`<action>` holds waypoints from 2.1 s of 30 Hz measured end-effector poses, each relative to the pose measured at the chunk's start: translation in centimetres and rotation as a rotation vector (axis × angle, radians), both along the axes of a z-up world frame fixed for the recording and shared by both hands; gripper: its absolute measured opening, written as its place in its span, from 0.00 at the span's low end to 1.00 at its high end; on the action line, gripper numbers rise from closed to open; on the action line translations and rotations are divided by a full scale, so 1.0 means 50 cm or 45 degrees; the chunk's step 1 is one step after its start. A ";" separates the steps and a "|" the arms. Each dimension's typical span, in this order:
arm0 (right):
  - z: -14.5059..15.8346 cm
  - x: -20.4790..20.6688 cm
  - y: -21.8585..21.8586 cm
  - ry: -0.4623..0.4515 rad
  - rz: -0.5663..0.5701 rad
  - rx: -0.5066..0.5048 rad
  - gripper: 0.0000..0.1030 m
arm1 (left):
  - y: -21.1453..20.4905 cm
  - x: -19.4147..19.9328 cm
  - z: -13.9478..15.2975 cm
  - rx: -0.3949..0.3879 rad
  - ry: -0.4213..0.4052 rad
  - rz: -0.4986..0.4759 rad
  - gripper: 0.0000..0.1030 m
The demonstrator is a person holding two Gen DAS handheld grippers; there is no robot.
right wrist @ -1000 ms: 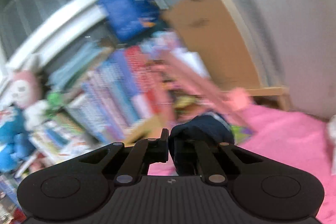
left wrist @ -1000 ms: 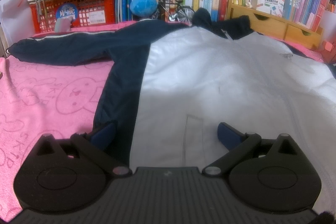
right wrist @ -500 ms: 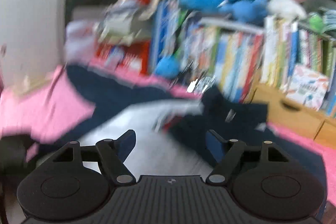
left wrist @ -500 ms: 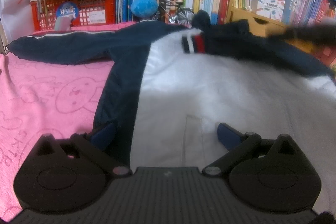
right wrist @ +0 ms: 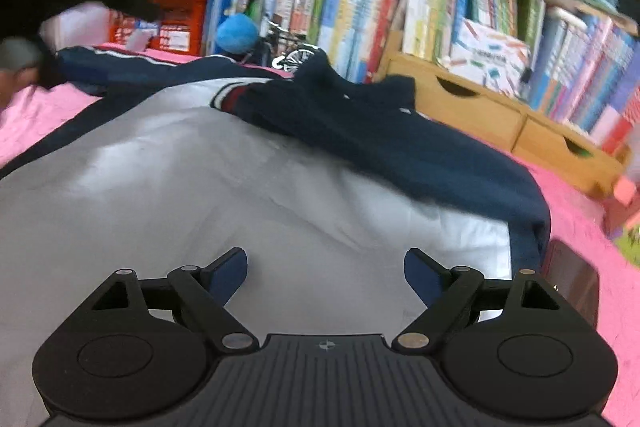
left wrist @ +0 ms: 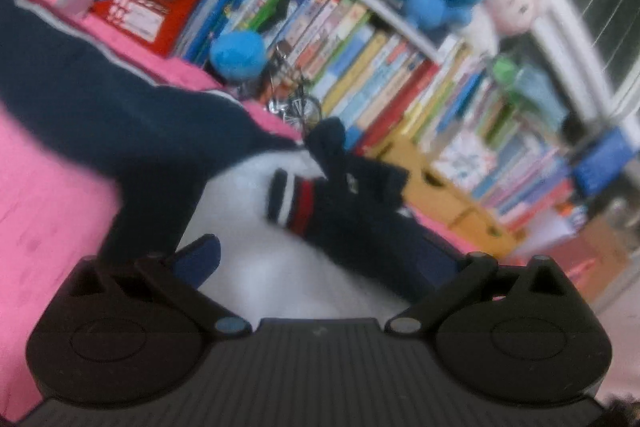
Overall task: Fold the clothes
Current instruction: 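Carry the navy sleeve across the white body with the right gripper, then grasp the striped cuff with the left gripper while the right gripper holds the sleeve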
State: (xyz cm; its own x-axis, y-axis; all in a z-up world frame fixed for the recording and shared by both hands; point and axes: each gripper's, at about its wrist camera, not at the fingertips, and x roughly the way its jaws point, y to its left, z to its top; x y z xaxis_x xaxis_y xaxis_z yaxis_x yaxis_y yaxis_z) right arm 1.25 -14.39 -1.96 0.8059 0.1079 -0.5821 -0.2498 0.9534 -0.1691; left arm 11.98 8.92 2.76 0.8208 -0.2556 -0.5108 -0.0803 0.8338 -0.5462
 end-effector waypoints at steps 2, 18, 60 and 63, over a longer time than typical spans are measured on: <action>-0.006 0.001 0.001 0.006 -0.008 -0.003 0.85 | -0.020 0.073 -0.023 0.057 0.061 0.021 1.00; -0.012 0.026 -0.030 0.117 -0.049 0.095 0.98 | -0.112 0.156 0.025 0.650 -0.149 0.089 0.20; 0.053 0.140 -0.060 0.166 0.091 0.244 0.56 | 0.011 0.102 -0.095 0.832 0.079 0.000 0.54; 0.070 0.171 -0.011 0.100 0.124 0.305 0.57 | 0.011 0.102 -0.095 0.824 0.079 0.001 0.54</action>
